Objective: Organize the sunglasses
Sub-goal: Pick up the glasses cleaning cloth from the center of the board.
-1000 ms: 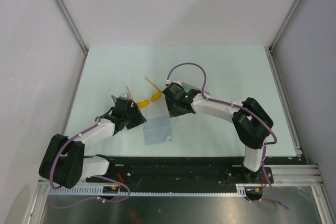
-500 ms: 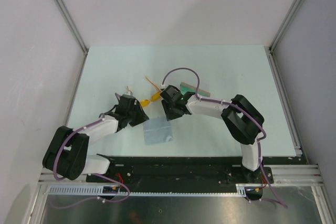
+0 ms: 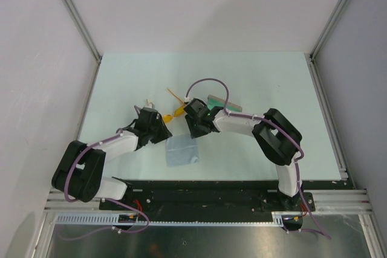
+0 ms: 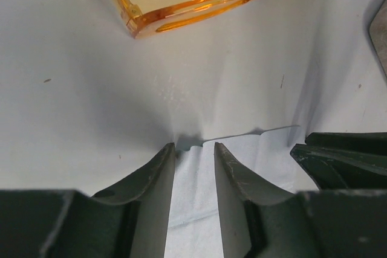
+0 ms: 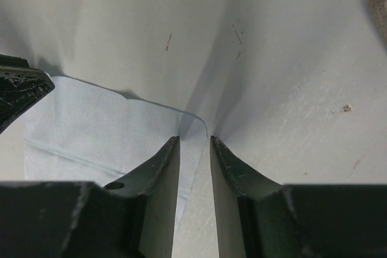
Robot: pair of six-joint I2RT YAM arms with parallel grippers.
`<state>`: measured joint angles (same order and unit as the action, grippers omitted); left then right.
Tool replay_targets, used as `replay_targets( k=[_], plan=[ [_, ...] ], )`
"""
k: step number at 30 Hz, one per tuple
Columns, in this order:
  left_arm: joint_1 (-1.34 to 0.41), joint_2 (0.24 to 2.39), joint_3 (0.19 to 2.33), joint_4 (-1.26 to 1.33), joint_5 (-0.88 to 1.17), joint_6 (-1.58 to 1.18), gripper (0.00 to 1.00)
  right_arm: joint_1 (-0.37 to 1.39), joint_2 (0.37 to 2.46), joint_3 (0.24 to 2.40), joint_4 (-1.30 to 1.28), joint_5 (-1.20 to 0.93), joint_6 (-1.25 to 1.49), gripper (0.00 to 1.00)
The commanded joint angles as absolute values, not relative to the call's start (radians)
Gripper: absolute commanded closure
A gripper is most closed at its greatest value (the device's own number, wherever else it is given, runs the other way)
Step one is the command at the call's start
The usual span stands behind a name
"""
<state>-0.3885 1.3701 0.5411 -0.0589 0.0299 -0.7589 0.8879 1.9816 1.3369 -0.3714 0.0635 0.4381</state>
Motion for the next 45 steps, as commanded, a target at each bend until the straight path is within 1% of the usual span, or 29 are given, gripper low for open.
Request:
replay_targets(
  k=[1, 4, 9, 13, 15, 16, 20, 23, 27, 30, 32, 33, 45],
  plan=[
    [-0.402, 1.390, 0.525, -0.115, 0.008, -0.744, 0.64, 0.894, 2.014, 1.351, -0.351, 0.058, 0.425, 0.74],
    [-0.403, 1.388, 0.520, -0.115, 0.008, -0.738, 0.65, 0.903, 2.016, 1.351, -0.353, 0.052, 0.422, 0.79],
    [-0.405, 1.387, 0.511, -0.115, 0.008, -0.736, 0.67, 0.905, 2.019, 1.351, -0.356, 0.055, 0.429, 0.81],
    [-0.405, 1.376, 0.500, -0.117, 0.003, -0.733, 0.69, 0.905, 2.020, 1.351, -0.356, 0.064, 0.428, 0.90],
    [-0.405, 1.373, 0.497, -0.115, 0.003, -0.732, 0.71, 0.904, 2.022, 1.351, -0.354, 0.066, 0.428, 0.91],
    [-0.405, 1.371, 0.497, -0.115, 0.003, -0.730, 0.73, 0.904, 2.022, 1.351, -0.356, 0.066, 0.428, 0.95],
    [-0.405, 1.374, 0.499, -0.115, 0.009, -0.727, 0.78, 0.904, 2.017, 1.351, -0.359, 0.075, 0.428, 1.00],
    [-0.407, 1.374, 0.497, -0.115, 0.012, -0.721, 0.82, 0.904, 2.011, 1.351, -0.359, 0.081, 0.426, 1.00],
    [-0.407, 1.370, 0.492, -0.115, 0.009, -0.715, 0.85, 0.905, 2.005, 1.351, -0.356, 0.083, 0.420, 1.00],
    [-0.407, 1.374, 0.494, -0.115, 0.009, -0.713, 0.91, 0.907, 2.003, 1.351, -0.354, 0.083, 0.416, 1.00],
    [-0.407, 1.376, 0.499, -0.115, 0.008, -0.707, 0.99, 0.908, 1.997, 1.351, -0.354, 0.087, 0.413, 1.00],
    [-0.407, 1.374, 0.505, -0.115, 0.006, -0.703, 1.00, 0.908, 1.996, 1.351, -0.350, 0.089, 0.413, 1.00],
    [-0.408, 1.250, 0.546, -0.121, -0.023, -0.624, 1.00, 0.913, 1.933, 1.351, -0.333, 0.107, 0.394, 1.00]
  ],
)
